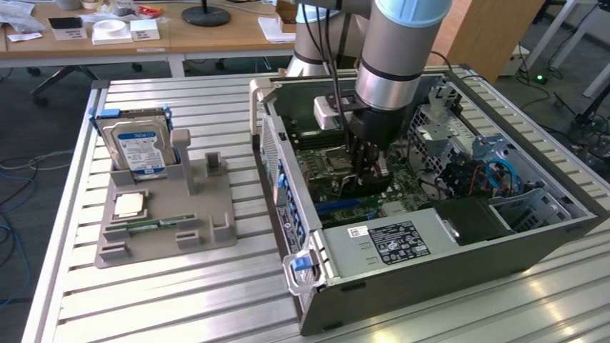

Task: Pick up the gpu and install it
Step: 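Insert the gpu into the slot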

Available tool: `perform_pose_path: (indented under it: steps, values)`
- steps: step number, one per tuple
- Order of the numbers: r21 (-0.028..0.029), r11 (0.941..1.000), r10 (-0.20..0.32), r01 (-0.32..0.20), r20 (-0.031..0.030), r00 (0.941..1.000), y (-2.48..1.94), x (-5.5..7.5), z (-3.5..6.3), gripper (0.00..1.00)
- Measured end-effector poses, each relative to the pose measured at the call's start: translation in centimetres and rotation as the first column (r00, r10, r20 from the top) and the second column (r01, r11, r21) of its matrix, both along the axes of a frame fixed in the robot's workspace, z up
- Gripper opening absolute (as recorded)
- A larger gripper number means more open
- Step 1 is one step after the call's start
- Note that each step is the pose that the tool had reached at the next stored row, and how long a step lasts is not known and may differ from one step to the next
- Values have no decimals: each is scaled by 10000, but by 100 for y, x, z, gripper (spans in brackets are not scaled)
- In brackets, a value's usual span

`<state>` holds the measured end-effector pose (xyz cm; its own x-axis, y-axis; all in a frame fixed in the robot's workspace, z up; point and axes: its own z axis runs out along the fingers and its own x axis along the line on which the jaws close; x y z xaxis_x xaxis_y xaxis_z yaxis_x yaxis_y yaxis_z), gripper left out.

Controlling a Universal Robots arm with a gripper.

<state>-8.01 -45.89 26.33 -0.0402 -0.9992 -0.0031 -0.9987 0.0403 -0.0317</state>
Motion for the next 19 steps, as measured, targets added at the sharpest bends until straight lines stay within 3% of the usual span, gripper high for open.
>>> perform_pose_path:
  steps: [19]
  values:
    - [-1, 10000, 0, 0, 1, 10000, 3, -79, -18, 26]
